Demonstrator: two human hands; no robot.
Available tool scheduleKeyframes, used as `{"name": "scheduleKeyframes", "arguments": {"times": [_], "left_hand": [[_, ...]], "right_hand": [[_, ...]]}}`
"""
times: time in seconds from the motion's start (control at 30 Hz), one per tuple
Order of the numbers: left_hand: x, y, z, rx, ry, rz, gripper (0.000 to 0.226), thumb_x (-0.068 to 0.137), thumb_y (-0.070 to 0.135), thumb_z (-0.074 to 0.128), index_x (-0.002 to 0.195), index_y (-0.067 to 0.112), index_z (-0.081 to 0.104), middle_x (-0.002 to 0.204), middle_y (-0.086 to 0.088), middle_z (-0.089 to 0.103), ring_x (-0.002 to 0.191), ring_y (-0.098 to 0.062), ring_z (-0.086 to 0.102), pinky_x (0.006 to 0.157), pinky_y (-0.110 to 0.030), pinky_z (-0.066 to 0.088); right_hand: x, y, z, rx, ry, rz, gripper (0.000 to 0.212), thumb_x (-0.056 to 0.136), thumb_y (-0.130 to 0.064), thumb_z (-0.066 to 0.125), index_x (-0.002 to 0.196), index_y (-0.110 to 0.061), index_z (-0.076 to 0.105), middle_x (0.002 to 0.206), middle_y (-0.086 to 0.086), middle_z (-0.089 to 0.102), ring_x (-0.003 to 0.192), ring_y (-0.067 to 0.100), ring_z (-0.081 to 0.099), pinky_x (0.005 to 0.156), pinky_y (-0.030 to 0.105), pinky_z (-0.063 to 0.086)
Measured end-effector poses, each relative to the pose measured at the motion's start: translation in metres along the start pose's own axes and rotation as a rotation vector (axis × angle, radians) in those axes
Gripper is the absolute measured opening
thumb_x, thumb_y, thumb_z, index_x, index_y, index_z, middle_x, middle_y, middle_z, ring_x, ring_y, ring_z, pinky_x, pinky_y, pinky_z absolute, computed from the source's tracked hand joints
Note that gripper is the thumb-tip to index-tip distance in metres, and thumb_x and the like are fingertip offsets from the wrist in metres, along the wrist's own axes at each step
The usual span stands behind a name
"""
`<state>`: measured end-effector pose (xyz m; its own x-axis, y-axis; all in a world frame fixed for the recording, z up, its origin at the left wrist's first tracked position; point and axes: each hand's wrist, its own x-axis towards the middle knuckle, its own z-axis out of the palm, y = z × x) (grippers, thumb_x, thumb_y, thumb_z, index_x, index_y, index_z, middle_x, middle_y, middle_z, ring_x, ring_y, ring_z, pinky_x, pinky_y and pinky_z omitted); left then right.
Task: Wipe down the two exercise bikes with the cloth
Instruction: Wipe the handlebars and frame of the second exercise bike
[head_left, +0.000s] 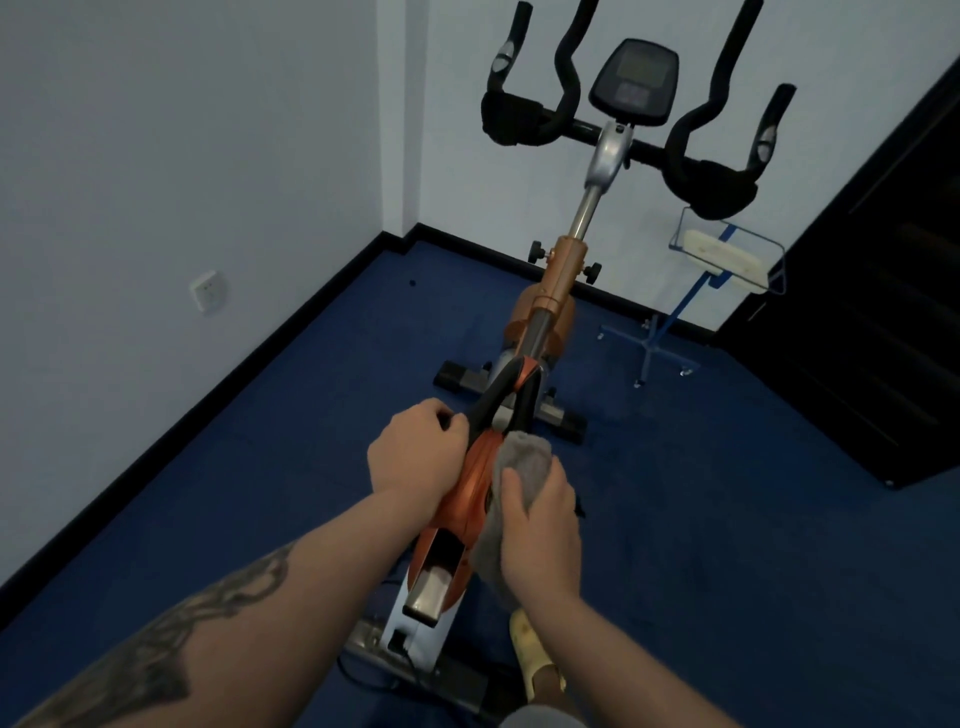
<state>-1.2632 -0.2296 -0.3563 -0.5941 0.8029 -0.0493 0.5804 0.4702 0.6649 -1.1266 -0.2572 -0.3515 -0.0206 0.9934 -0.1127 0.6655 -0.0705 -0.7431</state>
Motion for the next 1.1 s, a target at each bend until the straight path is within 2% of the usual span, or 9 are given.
{"name": "scheduleKeyframes", "arguments": {"times": [0.1,0.2,0.3,0.4,0.5,0.57,0.67,0.9,1.1], "left_hand": [[0.000,0.000,0.000,-0.002,0.005,0.000,0.023,0.091,0.044,0.047,0.091,0.029,0.065,0.080,0.011,0.061,0.071,-0.010,0.055,0.060,-0.029,0.041],[-0.001,0.000,0.001,-0.016,0.004,0.001,0.025,0.092,0.044,0.047,0.091,0.028,0.067,0.084,0.011,0.063,0.074,-0.011,0.055,0.061,-0.029,0.040],[-0.003,-0.002,0.000,-0.018,0.007,0.001,0.024,0.092,0.044,0.048,0.092,0.029,0.066,0.082,0.012,0.061,0.072,-0.010,0.054,0.058,-0.028,0.037],[-0.001,0.000,0.001,-0.018,0.002,0.004,0.023,0.092,0.044,0.047,0.092,0.030,0.065,0.081,0.013,0.060,0.072,-0.010,0.054,0.060,-0.028,0.038],[0.000,0.001,0.000,-0.017,-0.011,0.001,0.022,0.091,0.042,0.047,0.090,0.030,0.065,0.081,0.011,0.062,0.074,-0.012,0.056,0.062,-0.030,0.040],[-0.001,0.001,0.000,-0.021,-0.017,0.000,0.022,0.091,0.043,0.047,0.090,0.030,0.065,0.082,0.011,0.062,0.074,-0.012,0.056,0.063,-0.030,0.040],[-0.001,0.000,0.000,-0.021,-0.016,0.006,0.023,0.091,0.043,0.047,0.090,0.028,0.065,0.081,0.011,0.060,0.073,-0.012,0.054,0.064,-0.030,0.039],[0.000,-0.001,0.001,-0.021,-0.031,0.028,0.022,0.092,0.042,0.047,0.092,0.027,0.063,0.082,0.010,0.062,0.074,-0.011,0.058,0.067,-0.032,0.048],[0.003,-0.002,-0.002,-0.001,-0.050,0.030,0.022,0.092,0.042,0.047,0.097,0.028,0.063,0.088,0.011,0.063,0.078,-0.012,0.058,0.067,-0.031,0.044]], "right_hand": [[0.035,-0.011,0.000,-0.135,-0.077,0.104,0.053,0.099,-0.052,0.028,0.133,-0.015,0.045,0.126,0.006,0.056,0.103,0.020,0.055,0.078,0.032,0.040],[0.064,-0.025,-0.001,-0.186,-0.181,0.231,0.061,0.101,-0.053,0.021,0.137,-0.009,0.044,0.130,0.014,0.055,0.115,0.030,0.054,0.086,0.036,0.040],[0.046,-0.019,0.000,-0.198,-0.146,0.110,0.057,0.100,-0.053,0.025,0.138,-0.014,0.041,0.132,0.009,0.054,0.114,0.027,0.054,0.081,0.034,0.040],[0.016,-0.007,-0.001,-0.255,-0.090,-0.013,0.061,0.098,-0.055,0.029,0.145,-0.016,0.029,0.142,0.008,0.044,0.122,0.027,0.048,0.092,0.038,0.044],[0.037,-0.016,0.002,-0.336,-0.125,0.087,0.060,0.099,-0.053,0.026,0.141,-0.011,0.033,0.137,0.011,0.048,0.118,0.030,0.051,0.084,0.037,0.044],[0.062,-0.027,0.006,-0.367,-0.174,0.170,0.057,0.101,-0.050,0.023,0.138,-0.008,0.036,0.132,0.013,0.053,0.115,0.032,0.053,0.077,0.034,0.036],[0.087,-0.037,0.012,-0.326,-0.186,0.228,0.056,0.103,-0.046,0.024,0.140,-0.005,0.033,0.136,0.017,0.051,0.120,0.034,0.051,0.079,0.034,0.034],[0.043,-0.013,0.004,-0.364,-0.132,0.016,0.056,0.100,-0.051,0.026,0.140,-0.014,0.034,0.133,0.009,0.050,0.112,0.028,0.054,0.075,0.033,0.034],[0.092,-0.046,0.015,-0.293,-0.175,0.257,0.052,0.103,-0.043,0.026,0.138,-0.005,0.031,0.136,0.017,0.051,0.120,0.035,0.051,0.077,0.034,0.033]]}}
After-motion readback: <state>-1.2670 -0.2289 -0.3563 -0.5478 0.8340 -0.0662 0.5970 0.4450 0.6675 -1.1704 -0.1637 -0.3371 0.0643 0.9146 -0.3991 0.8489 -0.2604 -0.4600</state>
